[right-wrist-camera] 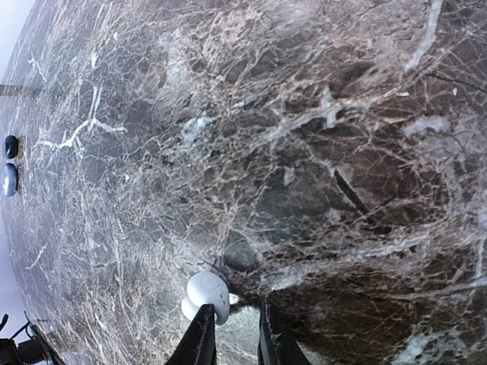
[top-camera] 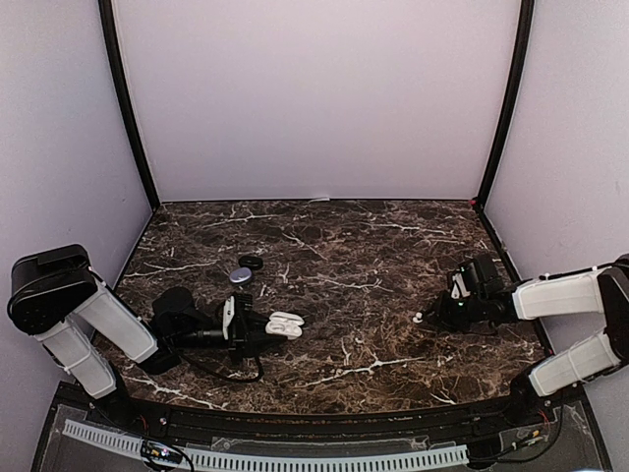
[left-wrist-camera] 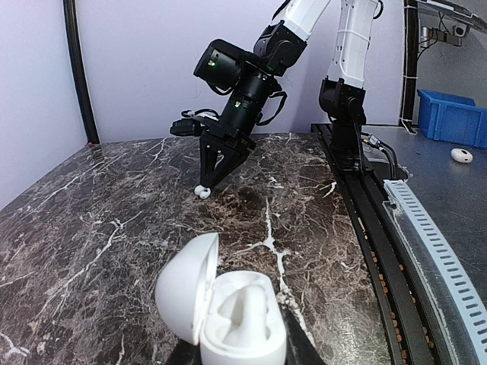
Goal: Insert the wireless bluetooth earbuds into the charging case
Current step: Pick up the right earbud from the center of the board, then insert the right earbud into the right side groove of the charging case.
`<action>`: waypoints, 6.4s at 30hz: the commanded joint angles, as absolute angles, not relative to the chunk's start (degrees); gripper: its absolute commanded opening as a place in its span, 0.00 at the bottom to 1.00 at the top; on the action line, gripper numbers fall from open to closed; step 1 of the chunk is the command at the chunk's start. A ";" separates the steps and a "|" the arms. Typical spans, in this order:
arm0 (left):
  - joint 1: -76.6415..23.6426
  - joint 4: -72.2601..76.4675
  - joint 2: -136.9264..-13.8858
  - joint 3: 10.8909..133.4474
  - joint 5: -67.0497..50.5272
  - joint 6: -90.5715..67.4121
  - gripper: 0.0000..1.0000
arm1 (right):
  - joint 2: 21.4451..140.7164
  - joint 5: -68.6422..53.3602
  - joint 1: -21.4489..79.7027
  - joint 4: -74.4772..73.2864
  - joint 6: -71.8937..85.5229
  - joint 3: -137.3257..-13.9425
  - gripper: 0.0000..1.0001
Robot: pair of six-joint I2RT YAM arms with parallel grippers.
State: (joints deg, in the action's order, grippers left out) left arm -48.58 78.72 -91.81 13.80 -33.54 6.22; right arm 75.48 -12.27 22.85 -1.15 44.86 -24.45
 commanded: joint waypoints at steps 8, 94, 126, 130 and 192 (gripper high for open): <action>-48.33 78.93 -90.40 14.68 -33.92 6.66 0.15 | 77.72 -15.71 22.68 1.55 44.17 -25.11 0.19; -48.35 82.69 -92.25 14.14 -39.78 6.40 0.15 | 80.36 -18.42 62.33 12.86 -4.80 -49.55 0.00; -48.36 81.56 -92.03 14.41 -39.40 6.45 0.14 | 86.09 -13.94 64.84 8.61 -18.02 -52.12 0.00; -48.29 81.49 -92.03 14.50 -39.40 6.37 0.15 | 86.65 -14.51 65.20 7.79 -19.16 -52.98 0.00; -48.33 79.41 -90.74 14.59 -37.67 6.77 0.14 | 87.03 -1.76 72.01 7.97 -18.98 -53.21 0.00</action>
